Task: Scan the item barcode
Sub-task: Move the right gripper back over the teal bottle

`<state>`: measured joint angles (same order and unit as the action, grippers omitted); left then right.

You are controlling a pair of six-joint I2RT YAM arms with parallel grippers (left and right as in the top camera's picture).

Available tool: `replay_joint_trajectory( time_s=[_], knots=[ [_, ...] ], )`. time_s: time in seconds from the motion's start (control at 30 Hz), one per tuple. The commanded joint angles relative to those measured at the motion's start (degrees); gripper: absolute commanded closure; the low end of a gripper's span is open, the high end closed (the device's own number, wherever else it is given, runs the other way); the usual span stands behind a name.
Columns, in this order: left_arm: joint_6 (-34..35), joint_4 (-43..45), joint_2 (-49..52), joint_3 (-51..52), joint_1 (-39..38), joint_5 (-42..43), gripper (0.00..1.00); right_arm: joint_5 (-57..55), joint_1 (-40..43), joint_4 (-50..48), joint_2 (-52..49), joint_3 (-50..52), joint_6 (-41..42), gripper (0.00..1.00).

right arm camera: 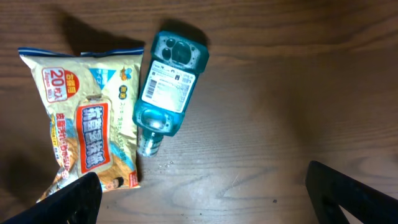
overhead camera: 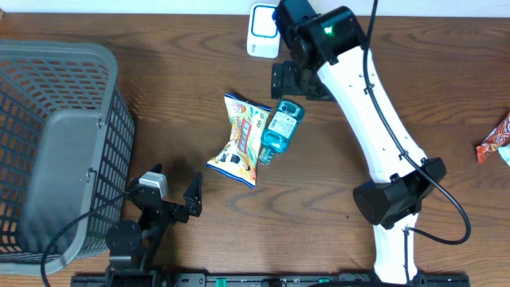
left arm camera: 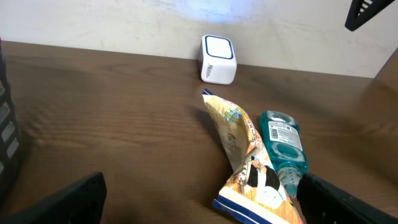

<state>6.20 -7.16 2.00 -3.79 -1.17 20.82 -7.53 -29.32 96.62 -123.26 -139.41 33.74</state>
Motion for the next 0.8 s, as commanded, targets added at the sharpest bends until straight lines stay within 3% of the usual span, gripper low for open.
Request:
replay_joint_trajectory(
  time_s=[0.0, 0.27, 0.77],
  knots=[
    [0.3, -1.3, -0.2, 1.1, 0.2, 0.1, 0.02, -2.0, -0.4, 0.6, -0.3, 0.2, 1.4, 0.01],
    [0.3, -1.3, -0.2, 1.1, 0.2, 0.1, 0.02, -2.0, -0.3, 0.7, -0.3, 0.2, 1.4, 0.01],
    [0.3, -1.3, -0.2, 1.1, 0.2, 0.1, 0.02, 1.6, -0.2, 0.7, 2.9, 1.4, -7.0, 0.01]
  ],
)
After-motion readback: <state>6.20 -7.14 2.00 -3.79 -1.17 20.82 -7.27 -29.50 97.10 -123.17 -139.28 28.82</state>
